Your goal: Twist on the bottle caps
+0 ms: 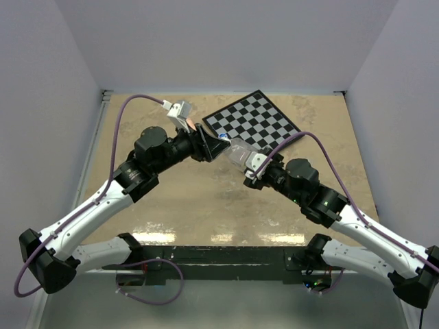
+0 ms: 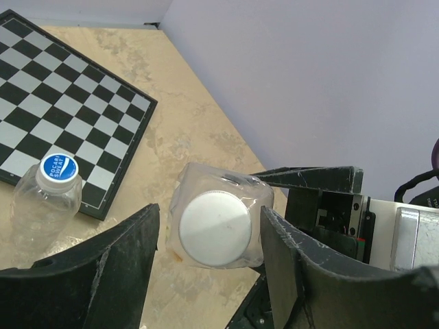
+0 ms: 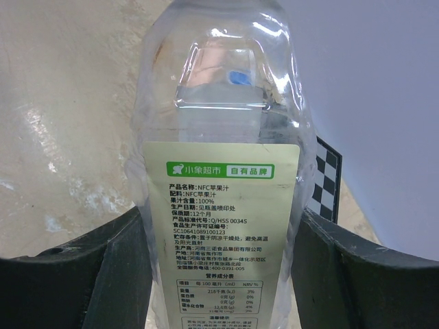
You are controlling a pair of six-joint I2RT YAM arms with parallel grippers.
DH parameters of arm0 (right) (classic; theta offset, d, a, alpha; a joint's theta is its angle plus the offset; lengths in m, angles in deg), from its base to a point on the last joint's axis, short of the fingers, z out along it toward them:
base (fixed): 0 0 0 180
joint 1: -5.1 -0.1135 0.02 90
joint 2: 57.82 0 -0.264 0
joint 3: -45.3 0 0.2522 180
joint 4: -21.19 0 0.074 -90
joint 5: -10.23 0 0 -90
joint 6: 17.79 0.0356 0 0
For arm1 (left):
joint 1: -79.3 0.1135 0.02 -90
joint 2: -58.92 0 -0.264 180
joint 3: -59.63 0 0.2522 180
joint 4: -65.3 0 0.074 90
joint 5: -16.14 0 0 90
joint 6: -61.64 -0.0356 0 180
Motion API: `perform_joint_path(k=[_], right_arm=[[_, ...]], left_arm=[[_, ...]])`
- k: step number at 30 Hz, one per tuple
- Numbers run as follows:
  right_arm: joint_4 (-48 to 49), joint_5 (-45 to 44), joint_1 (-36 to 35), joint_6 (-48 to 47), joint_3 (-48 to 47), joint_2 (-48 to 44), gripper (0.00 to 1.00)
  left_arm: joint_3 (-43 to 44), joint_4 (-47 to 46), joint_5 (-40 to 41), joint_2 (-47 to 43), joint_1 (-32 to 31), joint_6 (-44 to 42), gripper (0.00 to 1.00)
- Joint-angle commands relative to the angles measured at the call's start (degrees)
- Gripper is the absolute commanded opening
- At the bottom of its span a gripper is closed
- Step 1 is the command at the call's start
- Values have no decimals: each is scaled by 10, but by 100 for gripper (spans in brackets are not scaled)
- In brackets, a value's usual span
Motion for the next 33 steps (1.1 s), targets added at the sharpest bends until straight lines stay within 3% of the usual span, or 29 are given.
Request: perform_joint_path(k=[1,4,9,10,13,20,27,33], right_arm=[[34,-19,-6,-7,-1,0,0],[34,-20,-7,-6,-1,0,0],[34,-20,-8,-6,-1,2,0],[34,-20,-9,-5,-1,2,0],[33,-7,-9,-4,-3,-3,0],[19,55,-9,11,-15,-22,0],[2,200,-8,21,-41,-35,0],[-27,311,-8,20,-76,-23,0]], left_arm=[[30,-26,-18,8,-4,11,62],[32,-23,-22,10,-6,11,58],[32,-22,-26,9,-7,12,41],[32,-22,-30,10,-7,11,34],[36,-15,-36,12,-9,0,1],[45,15,-75,5,-12,-88,0],[56,63,-190,-8,-12,-288,0],[56,88,-266,-21,-11,-400,0]])
